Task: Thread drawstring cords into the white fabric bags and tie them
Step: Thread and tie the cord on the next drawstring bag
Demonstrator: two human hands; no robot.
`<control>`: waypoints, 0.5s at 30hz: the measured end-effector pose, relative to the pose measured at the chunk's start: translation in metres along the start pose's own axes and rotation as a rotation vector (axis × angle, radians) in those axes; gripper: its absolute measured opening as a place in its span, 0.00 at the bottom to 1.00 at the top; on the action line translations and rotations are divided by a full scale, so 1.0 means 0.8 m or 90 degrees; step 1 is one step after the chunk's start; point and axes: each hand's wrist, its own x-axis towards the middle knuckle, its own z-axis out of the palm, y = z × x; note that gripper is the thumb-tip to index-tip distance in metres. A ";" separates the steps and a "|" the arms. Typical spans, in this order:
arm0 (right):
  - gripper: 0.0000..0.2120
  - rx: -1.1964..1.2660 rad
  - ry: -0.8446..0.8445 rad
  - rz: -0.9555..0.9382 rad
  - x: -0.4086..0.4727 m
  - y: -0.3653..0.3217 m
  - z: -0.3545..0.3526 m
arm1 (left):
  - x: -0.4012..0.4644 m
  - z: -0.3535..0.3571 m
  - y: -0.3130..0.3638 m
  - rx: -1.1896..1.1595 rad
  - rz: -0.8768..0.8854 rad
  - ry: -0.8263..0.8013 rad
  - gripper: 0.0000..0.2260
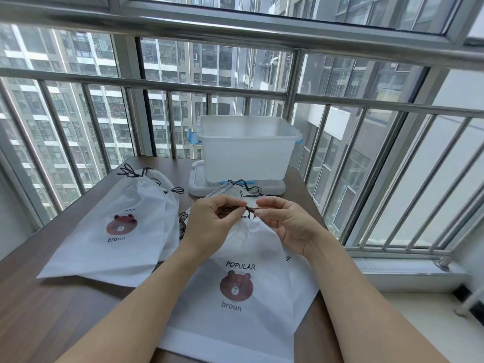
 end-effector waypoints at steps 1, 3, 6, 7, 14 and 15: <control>0.11 -0.009 0.005 -0.004 0.001 0.000 -0.001 | 0.000 0.000 0.000 0.002 0.001 -0.001 0.06; 0.11 0.021 0.000 -0.006 0.002 0.001 -0.002 | 0.000 0.000 0.000 0.004 0.001 -0.005 0.07; 0.13 0.103 -0.042 0.015 0.001 0.000 -0.001 | -0.001 0.001 0.000 0.003 0.004 -0.011 0.08; 0.13 0.102 -0.053 0.023 0.001 -0.001 -0.002 | -0.002 0.001 0.001 0.006 0.009 -0.008 0.08; 0.12 -0.025 -0.133 0.062 0.000 0.000 -0.010 | -0.001 -0.001 0.001 0.031 0.042 0.012 0.08; 0.13 -0.025 -0.138 0.058 0.000 0.000 -0.009 | -0.002 -0.001 0.001 0.032 0.047 0.011 0.08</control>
